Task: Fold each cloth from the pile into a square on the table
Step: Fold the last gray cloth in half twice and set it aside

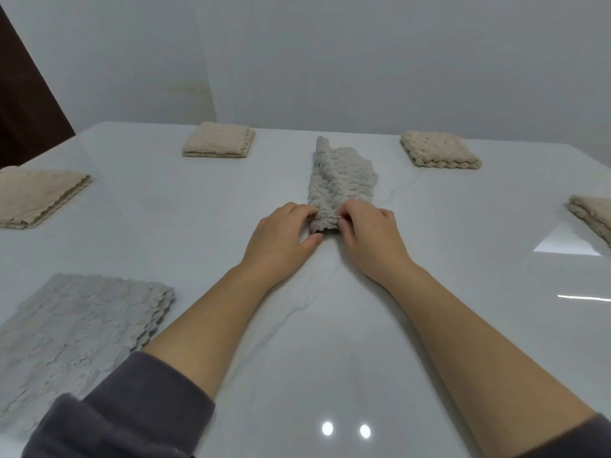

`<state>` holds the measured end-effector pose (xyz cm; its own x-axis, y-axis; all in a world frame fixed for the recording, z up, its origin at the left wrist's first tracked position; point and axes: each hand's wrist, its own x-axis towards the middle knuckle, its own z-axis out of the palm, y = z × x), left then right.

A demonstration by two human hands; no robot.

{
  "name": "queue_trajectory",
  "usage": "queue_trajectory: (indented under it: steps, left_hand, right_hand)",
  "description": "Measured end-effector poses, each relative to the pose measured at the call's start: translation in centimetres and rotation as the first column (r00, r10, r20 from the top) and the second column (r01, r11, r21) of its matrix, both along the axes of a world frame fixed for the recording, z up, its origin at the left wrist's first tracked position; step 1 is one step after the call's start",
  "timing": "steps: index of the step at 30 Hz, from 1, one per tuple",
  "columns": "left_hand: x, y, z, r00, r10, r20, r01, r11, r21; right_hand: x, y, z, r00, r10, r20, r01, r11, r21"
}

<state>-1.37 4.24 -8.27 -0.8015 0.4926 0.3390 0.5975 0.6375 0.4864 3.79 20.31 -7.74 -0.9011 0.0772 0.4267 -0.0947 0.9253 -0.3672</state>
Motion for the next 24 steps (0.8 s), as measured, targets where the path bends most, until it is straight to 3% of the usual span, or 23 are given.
queue_trajectory:
  steps: [4, 8, 13, 16, 19, 24]
  left_hand:
    - [-0.1, 0.0, 0.4, 0.995, 0.101, -0.005, -0.098, 0.978, 0.182]
    - [0.4, 0.2, 0.9, 0.984, 0.108, 0.140, -0.162, 0.868, 0.469]
    - [0.6, 0.9, 1.2, 0.970, 0.098, 0.220, -0.213, 0.779, 0.590]
    - [1.1, 0.9, 1.4, 0.990, 0.094, 0.107, -0.138, 0.823, 0.551]
    - [1.0, 0.3, 1.6, 0.997, 0.029, -0.074, 0.002, 0.925, 0.380]
    - [0.6, -0.8, 1.7, 0.978, -0.165, -0.125, 0.183, 0.972, 0.147]
  right_hand:
    - [0.1, -0.1, 0.1, 0.996, 0.089, -0.010, -0.090, 0.994, -0.065]
    - [0.0, 0.1, -0.1, 0.997, -0.003, -0.077, 0.006, 0.999, 0.033]
    - [0.1, -0.3, 0.3, 0.991, -0.055, -0.121, 0.054, 0.998, -0.017]
    - [0.1, -0.7, 0.3, 0.989, -0.033, -0.147, 0.021, 0.996, -0.084]
    - [0.4, -0.5, 0.5, 0.976, -0.040, -0.212, -0.025, 0.956, -0.293]
    - [1.0, 0.0, 1.4, 0.982, -0.059, -0.178, -0.044, 0.851, -0.524]
